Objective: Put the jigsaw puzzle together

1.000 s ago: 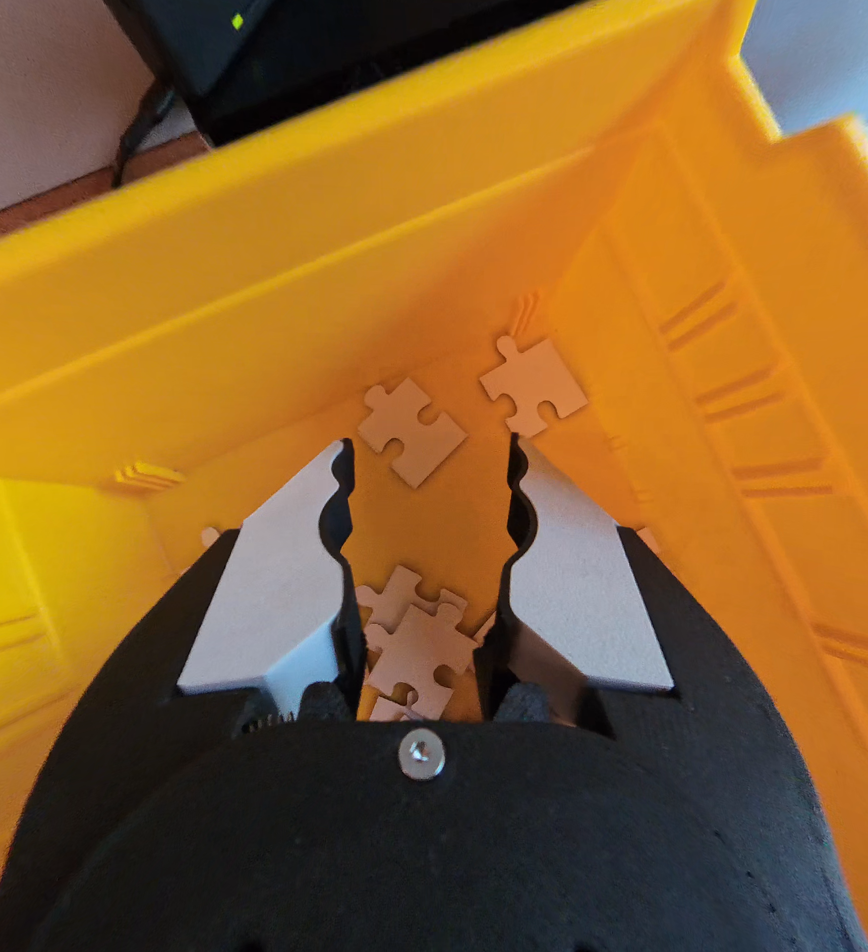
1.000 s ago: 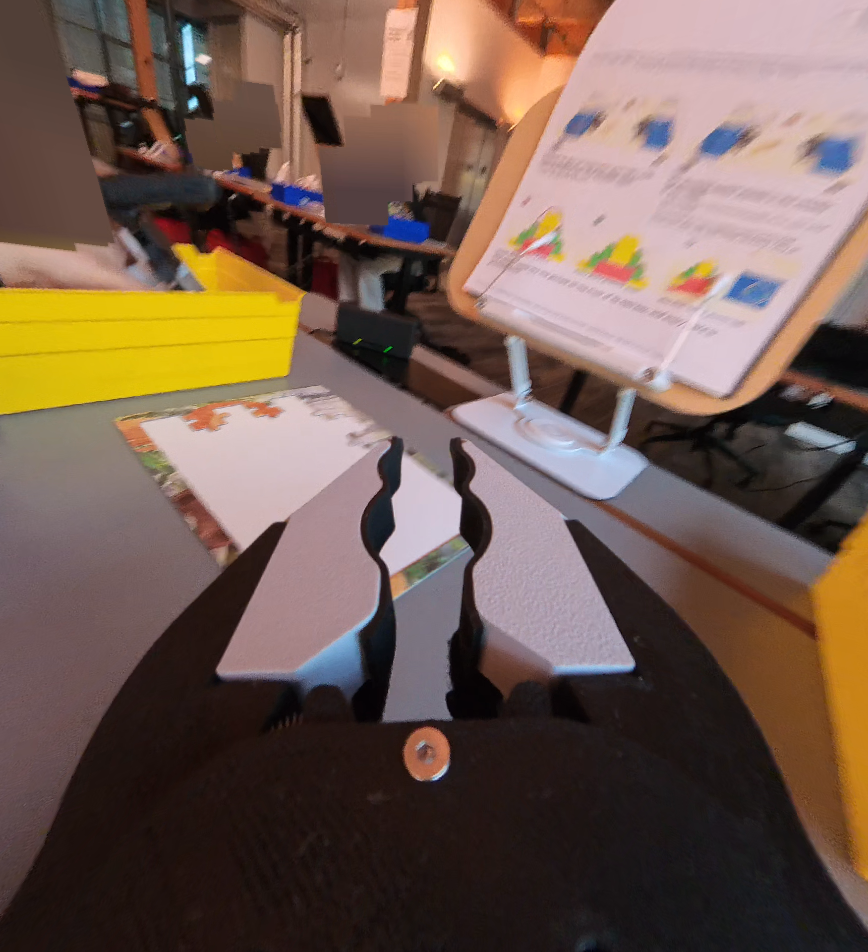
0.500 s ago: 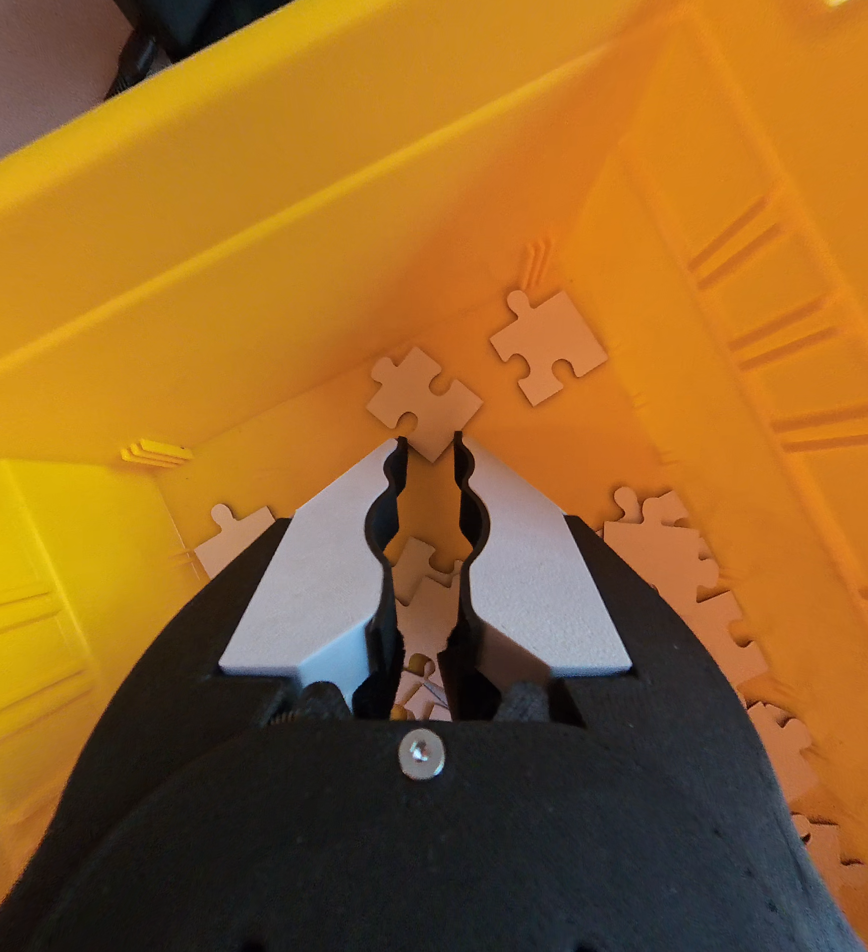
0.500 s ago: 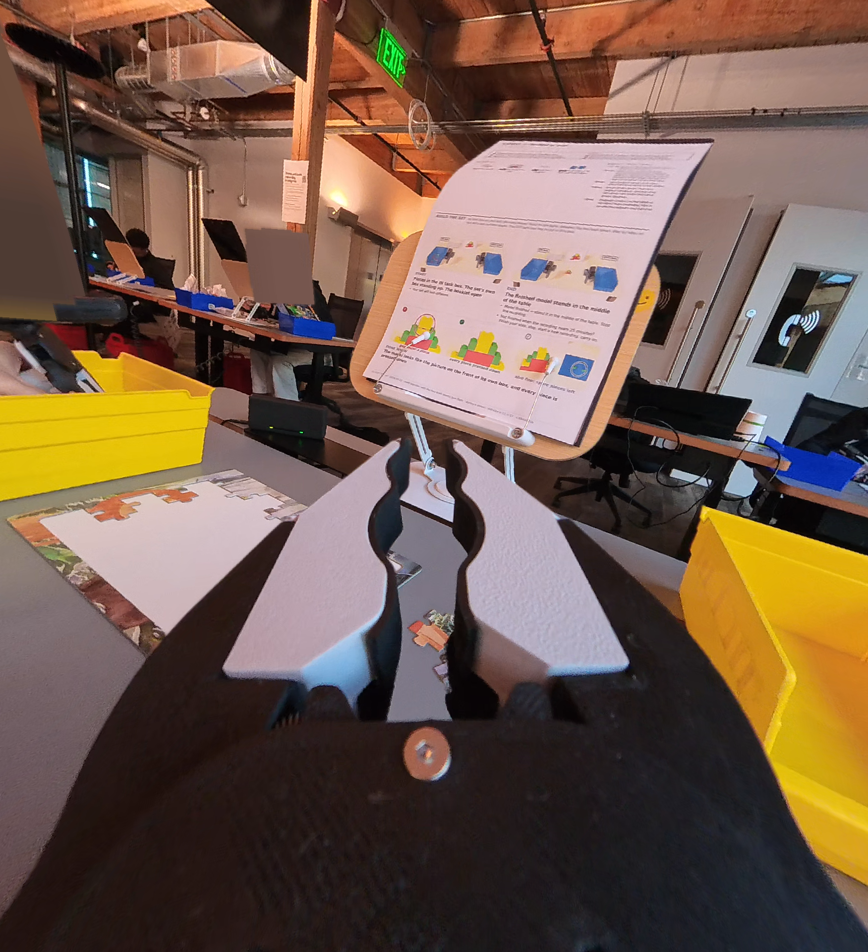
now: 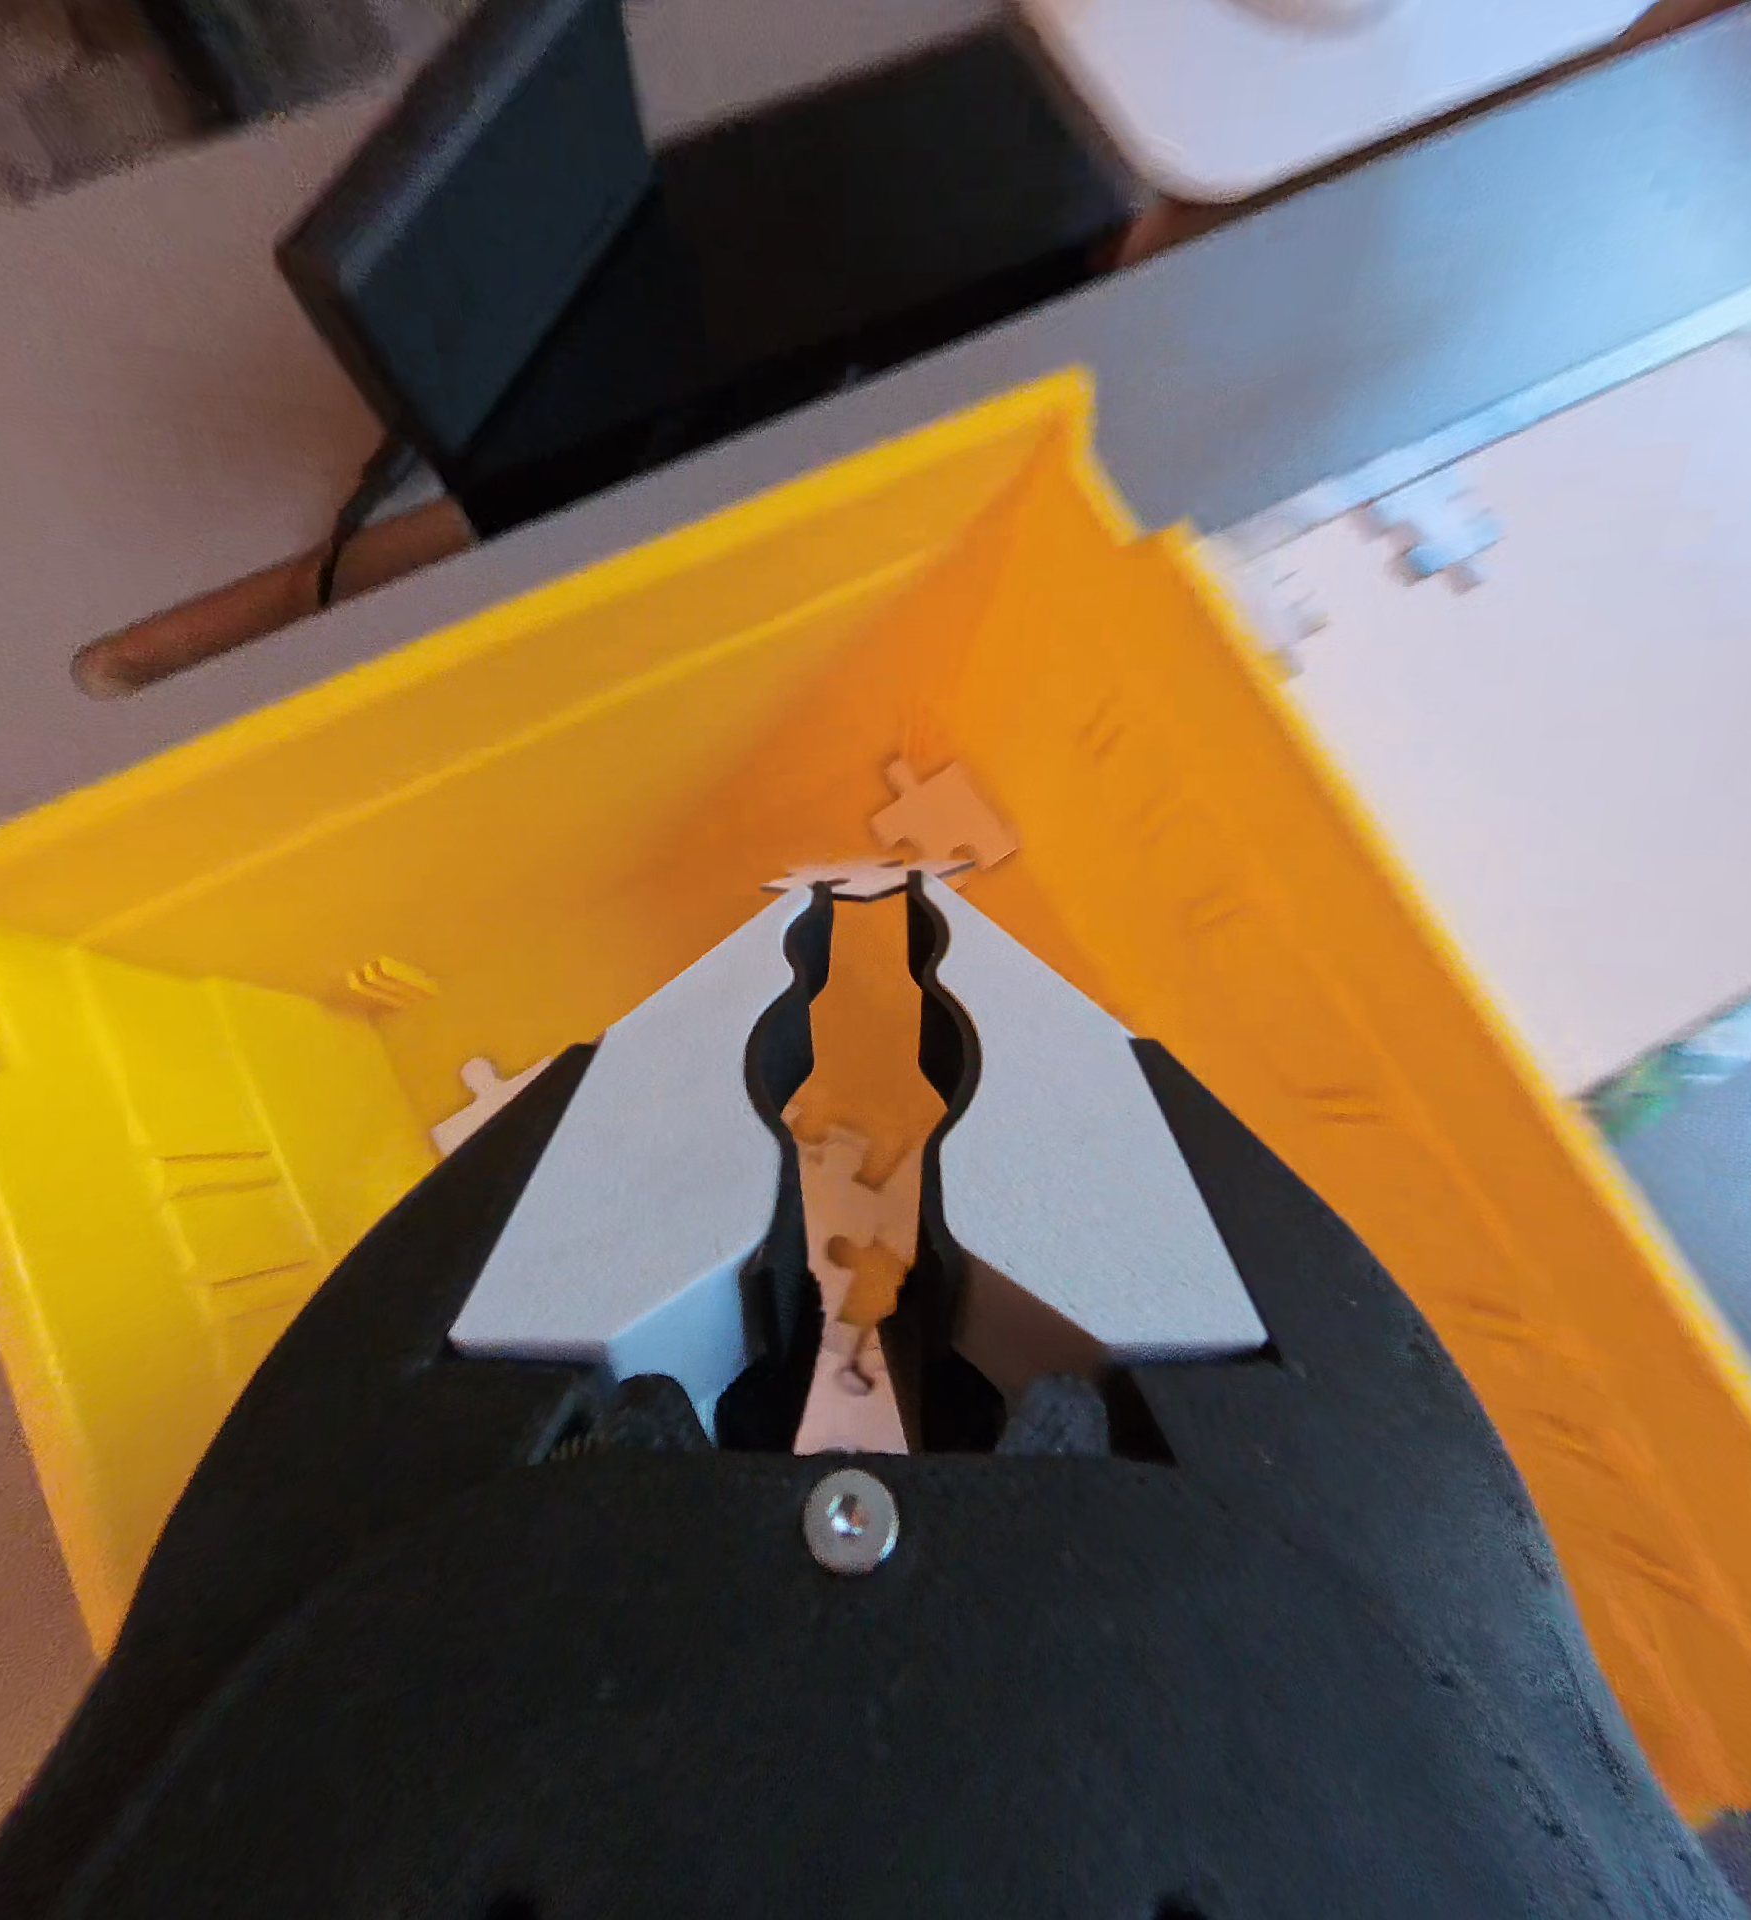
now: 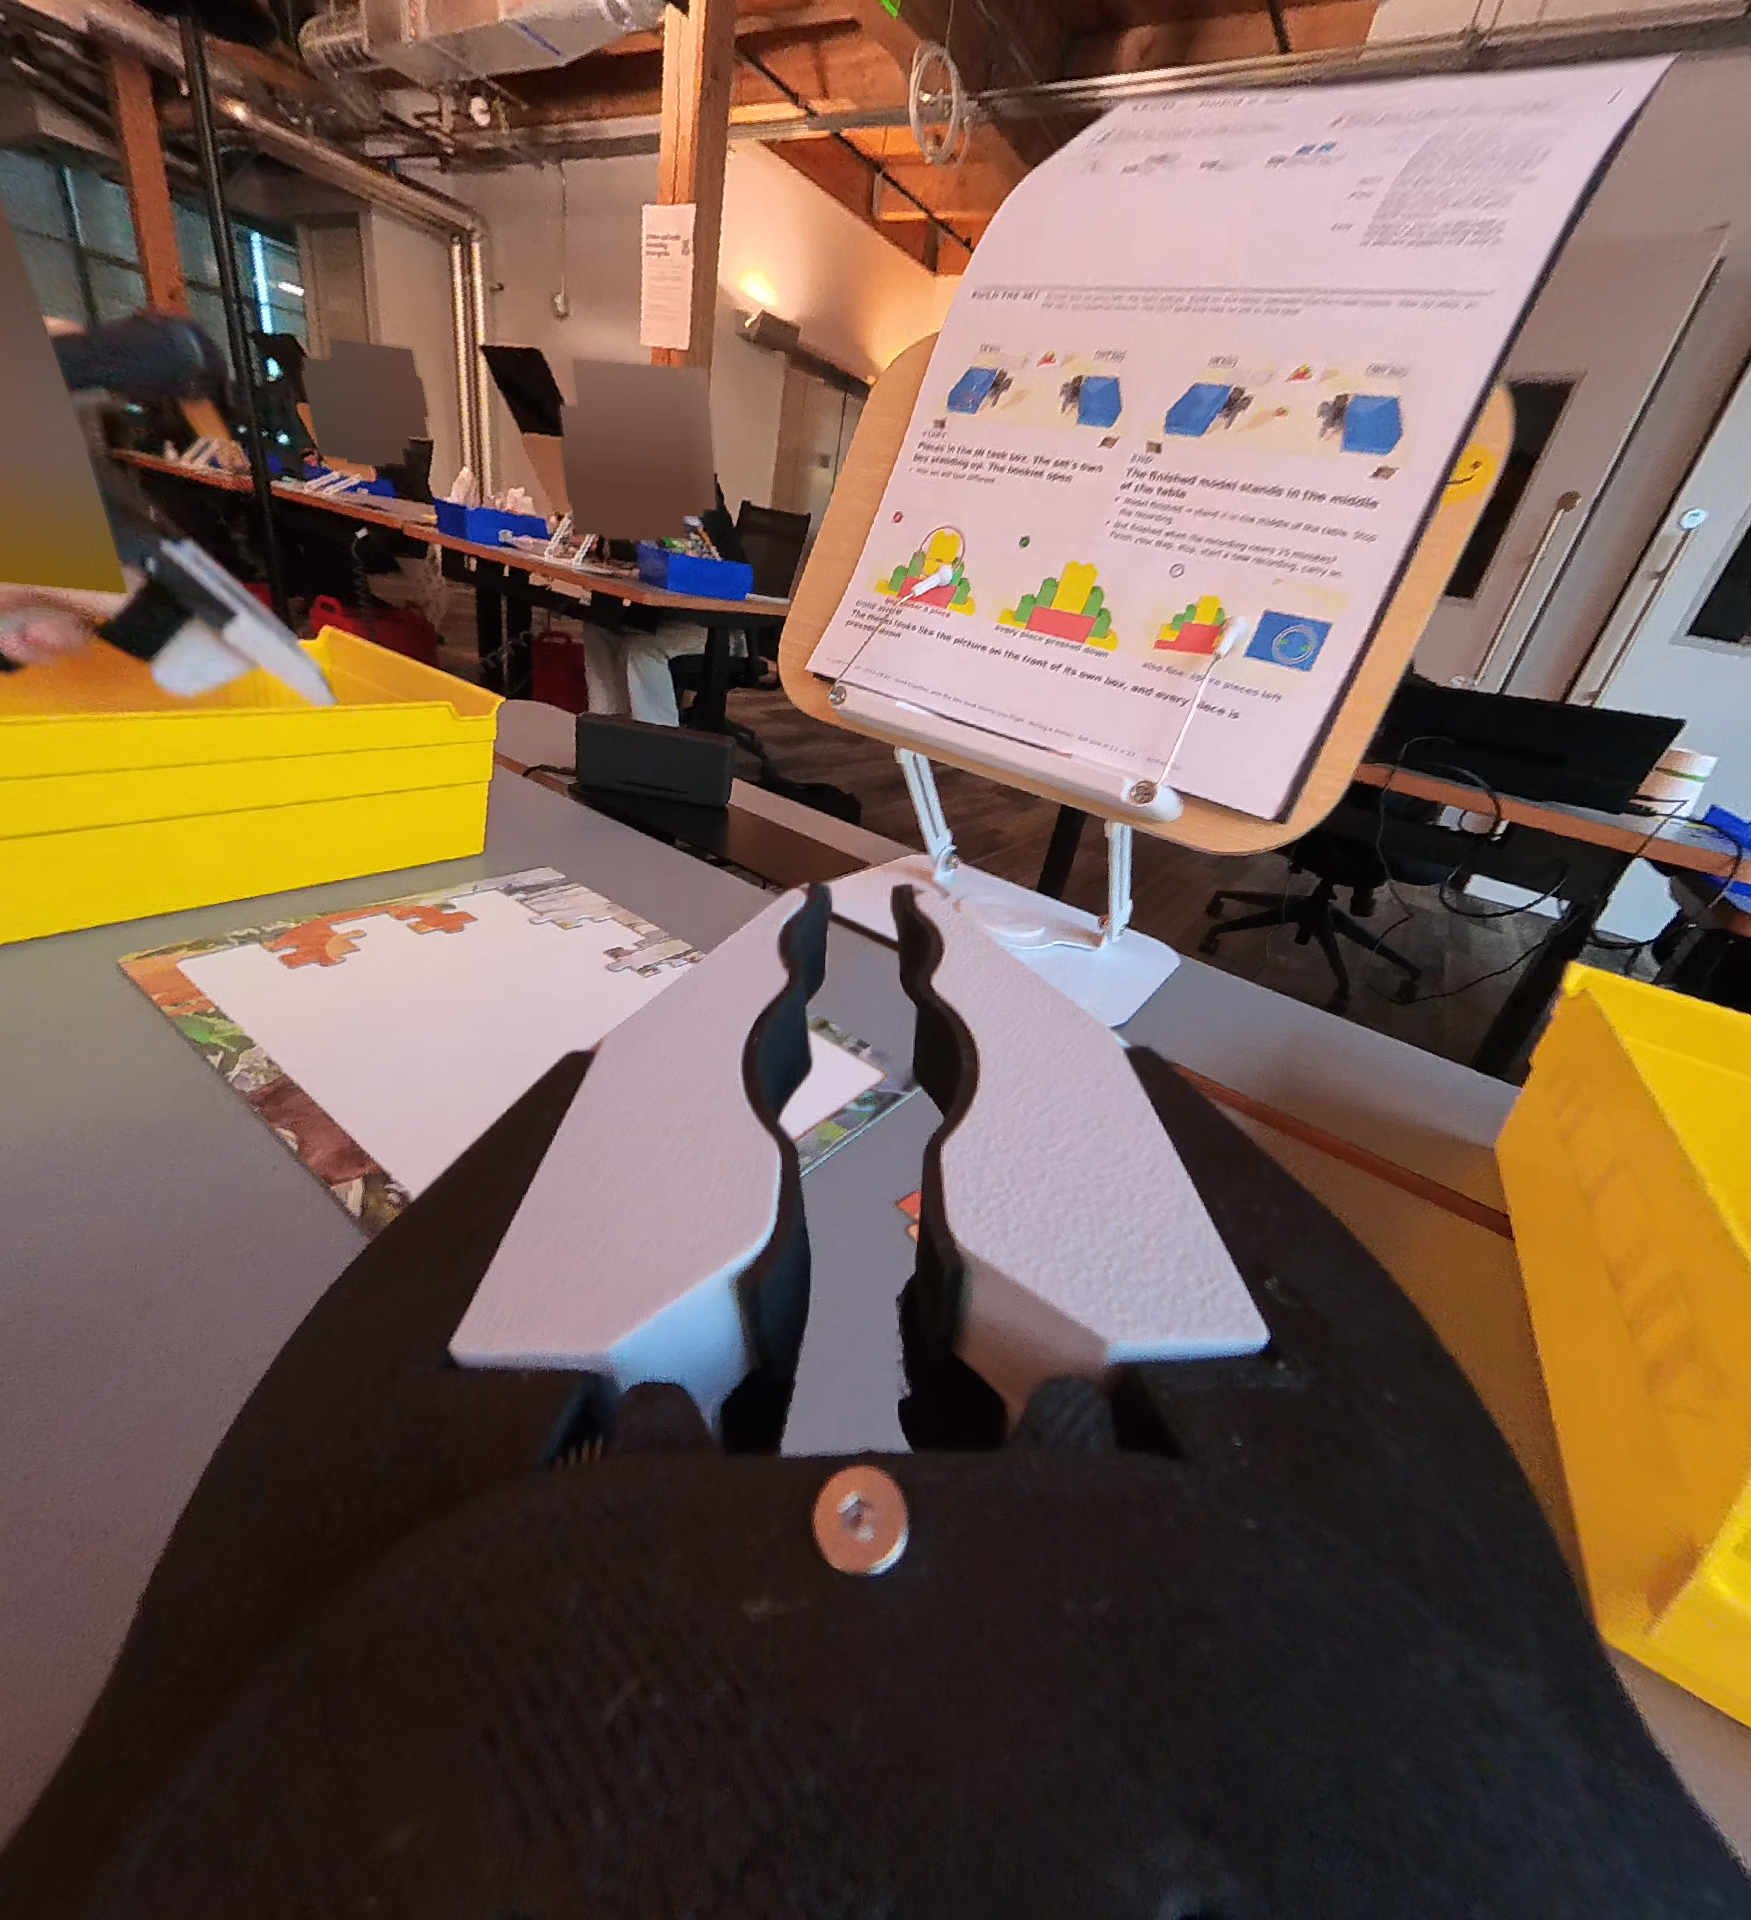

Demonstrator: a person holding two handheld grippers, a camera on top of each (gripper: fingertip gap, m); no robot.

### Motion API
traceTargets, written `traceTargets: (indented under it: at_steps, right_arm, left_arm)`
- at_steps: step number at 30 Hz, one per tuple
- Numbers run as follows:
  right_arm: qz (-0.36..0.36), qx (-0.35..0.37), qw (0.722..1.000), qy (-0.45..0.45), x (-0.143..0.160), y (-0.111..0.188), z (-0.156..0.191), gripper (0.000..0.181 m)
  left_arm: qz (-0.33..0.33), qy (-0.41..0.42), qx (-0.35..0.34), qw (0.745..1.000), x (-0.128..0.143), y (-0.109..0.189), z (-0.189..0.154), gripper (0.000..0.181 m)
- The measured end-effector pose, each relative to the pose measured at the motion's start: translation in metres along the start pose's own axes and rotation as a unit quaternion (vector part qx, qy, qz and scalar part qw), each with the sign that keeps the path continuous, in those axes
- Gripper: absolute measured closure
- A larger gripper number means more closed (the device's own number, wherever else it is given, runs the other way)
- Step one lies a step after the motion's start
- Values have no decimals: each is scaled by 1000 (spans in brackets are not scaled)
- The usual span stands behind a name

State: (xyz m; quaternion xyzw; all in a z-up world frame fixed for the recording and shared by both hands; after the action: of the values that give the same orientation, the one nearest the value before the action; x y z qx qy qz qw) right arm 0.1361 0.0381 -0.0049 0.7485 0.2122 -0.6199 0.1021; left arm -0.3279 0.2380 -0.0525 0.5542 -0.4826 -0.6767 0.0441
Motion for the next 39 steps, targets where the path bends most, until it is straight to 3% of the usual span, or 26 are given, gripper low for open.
traceTargets:
  at_steps: [3,7,12,16,19,22,26,27,28,31,33,36,39]
  right_arm:
    - [20,-28,999,-5,8,-6,8,169]
    - [38,-56,998,1,15,-12,21,169]
    - [64,-126,990,11,13,-28,57,161]
    - [55,-203,973,90,-23,-58,117,153]
    - [36,-224,962,152,-48,-93,154,152]
    - [31,-220,962,156,-57,-138,171,146]
    - [41,-233,967,91,-49,-170,175,148]
    - [37,-239,967,82,-47,-171,175,156]
    - [33,-248,965,74,-45,-170,175,174]
    - [31,-288,957,-29,-43,-167,166,181]
    - [42,-323,933,-154,-39,-168,156,181]
    - [56,-377,863,-332,-29,-167,142,181]
    - [58,-402,812,-420,-22,-165,133,181]
  left_arm:
    - [-46,7,56,997,-21,27,-23,169]
    - [-56,3,77,995,-32,48,-44,170]
    - [-106,55,228,966,-59,75,-97,170]
    - [-108,59,309,943,-70,78,-136,170]
    - [-90,47,349,932,-70,74,-159,170]
    - [-78,46,366,926,-70,70,-171,170]
    - [-70,47,379,922,-68,66,-175,170]
    - [-71,49,382,920,-69,65,-175,170]
    - [-72,51,387,918,-69,65,-175,170]
    - [-83,69,407,907,-73,62,-174,181]
    - [-95,93,399,908,-77,60,-165,162]
    - [-124,71,366,920,-79,58,-151,157]
    - [-156,11,396,905,-79,62,-161,157]
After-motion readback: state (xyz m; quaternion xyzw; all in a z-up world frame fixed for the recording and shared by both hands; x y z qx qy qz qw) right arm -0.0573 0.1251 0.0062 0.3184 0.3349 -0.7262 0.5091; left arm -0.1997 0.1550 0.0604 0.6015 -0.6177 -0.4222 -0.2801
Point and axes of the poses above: each gripper's, where its closed fingertips meet, y back along the fingers, x out of its underside, z = x × y across the jaws, the point moved 5 cm from there along y, back along the fingers, and after that the axes turned 2 degrees about y, right-handed, at the moved point
